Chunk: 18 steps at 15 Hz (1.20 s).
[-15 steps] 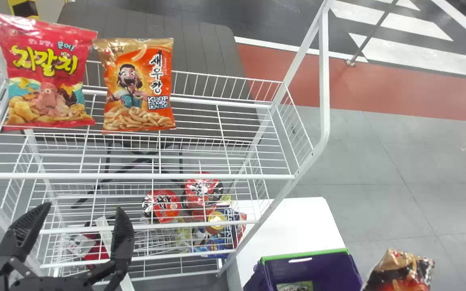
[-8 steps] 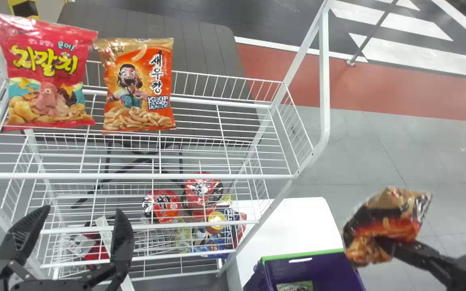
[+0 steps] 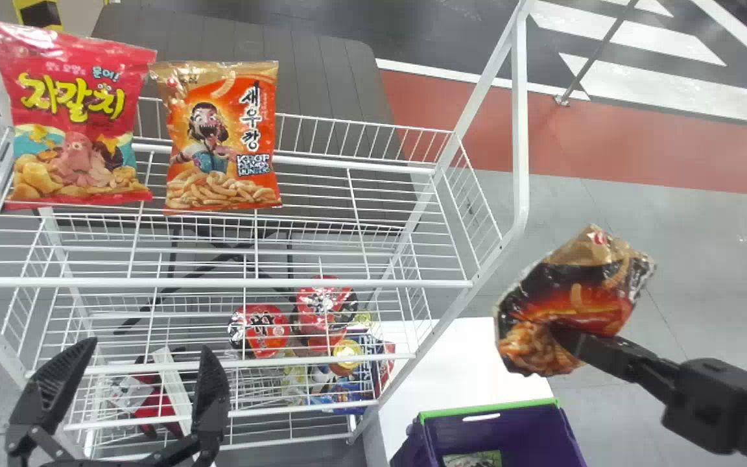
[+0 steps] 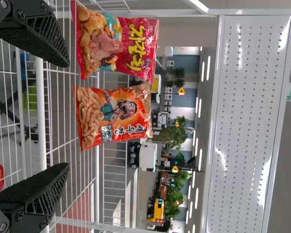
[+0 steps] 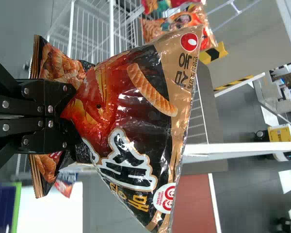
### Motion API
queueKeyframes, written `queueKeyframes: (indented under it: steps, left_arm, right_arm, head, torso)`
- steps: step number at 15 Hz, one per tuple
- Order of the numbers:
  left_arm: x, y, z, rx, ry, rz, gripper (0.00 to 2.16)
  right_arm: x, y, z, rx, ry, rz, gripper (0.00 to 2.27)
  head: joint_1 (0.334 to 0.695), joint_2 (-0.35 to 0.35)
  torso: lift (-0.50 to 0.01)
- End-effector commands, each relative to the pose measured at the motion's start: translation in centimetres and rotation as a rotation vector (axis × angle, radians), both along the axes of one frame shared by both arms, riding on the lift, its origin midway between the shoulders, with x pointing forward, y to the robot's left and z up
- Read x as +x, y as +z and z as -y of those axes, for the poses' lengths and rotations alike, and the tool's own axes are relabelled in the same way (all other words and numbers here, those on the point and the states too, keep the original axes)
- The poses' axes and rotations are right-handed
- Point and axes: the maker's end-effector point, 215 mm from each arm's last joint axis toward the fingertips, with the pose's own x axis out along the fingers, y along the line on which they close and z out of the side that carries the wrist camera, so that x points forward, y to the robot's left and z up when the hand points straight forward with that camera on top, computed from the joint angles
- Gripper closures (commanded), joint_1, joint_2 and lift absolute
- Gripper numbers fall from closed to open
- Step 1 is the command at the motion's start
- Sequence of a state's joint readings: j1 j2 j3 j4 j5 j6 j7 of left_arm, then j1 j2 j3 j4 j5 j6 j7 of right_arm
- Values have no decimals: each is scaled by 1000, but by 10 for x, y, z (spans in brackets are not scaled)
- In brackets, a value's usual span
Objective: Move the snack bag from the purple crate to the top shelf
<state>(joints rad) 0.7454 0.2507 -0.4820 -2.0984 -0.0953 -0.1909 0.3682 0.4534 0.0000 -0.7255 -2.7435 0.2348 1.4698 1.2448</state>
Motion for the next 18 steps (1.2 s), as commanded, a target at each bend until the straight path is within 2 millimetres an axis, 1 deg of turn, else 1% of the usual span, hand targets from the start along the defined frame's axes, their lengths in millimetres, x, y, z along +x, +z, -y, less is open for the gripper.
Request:
queueKeyframes:
  steps: [1, 3, 5, 6, 7, 8, 9, 11, 12, 14, 17, 18]
  left_arm:
    - [-2, -2, 3, 1, -6, -6, 83]
    - [-2, -2, 4, 4, -5, -4, 83]
    - [-3, -4, 3, 8, -3, -7, 83]
    - [-4, -6, 3, 10, -2, -11, 83]
    - [-4, -7, 3, 10, -2, -13, 83]
    - [-4, -7, 3, 12, -1, -13, 83]
    - [-4, -8, 2, 13, -1, -13, 83]
    - [-5, -8, 2, 13, -3, -12, 83]
    - [-5, -8, 3, 14, -4, -15, 83]
    - [-6, -11, 4, 15, -6, -19, 83]
    - [-8, -17, 2, 21, -2, -28, 83]
    - [-7, -17, 2, 22, -1, -26, 83]
  right_arm:
    - [19, 2, -31, 40, 6, -5, 1892]
    - [33, -4, -46, 2, 8, -10, 1892]
    - [53, 0, -66, -28, 27, 11, 1892]
    - [60, 0, -74, -43, 31, 14, 1892]
    - [68, 4, -80, -58, 34, 29, 1892]
    - [82, 14, -91, -70, 47, 61, 1892]
    - [89, 16, -94, -87, 43, 68, 1892]
    - [106, 20, -108, -97, 59, 85, 1892]
    - [118, 20, -113, -111, 58, 87, 1895]
    - [137, 12, -118, -118, 60, 68, 1892]
    - [185, 13, -124, -209, 101, 128, 1892]
    - [198, 15, -129, -228, 118, 145, 1892]
  head:
    - [695, -350]
    - [695, -350]
    - [695, -350]
    - [695, -350]
    - [695, -350]
    - [695, -350]
    - [695, -350]
    - [695, -336]
    - [695, -314]
    - [695, -288]
    - [695, -261]
    - [695, -255]
  torso:
    - [8]
    - [8]
    - [8]
    - [8]
    - [8]
    - [8]
    - [8]
    - [8]
    - [8]
    - [8]
    - [8]
    - [8]
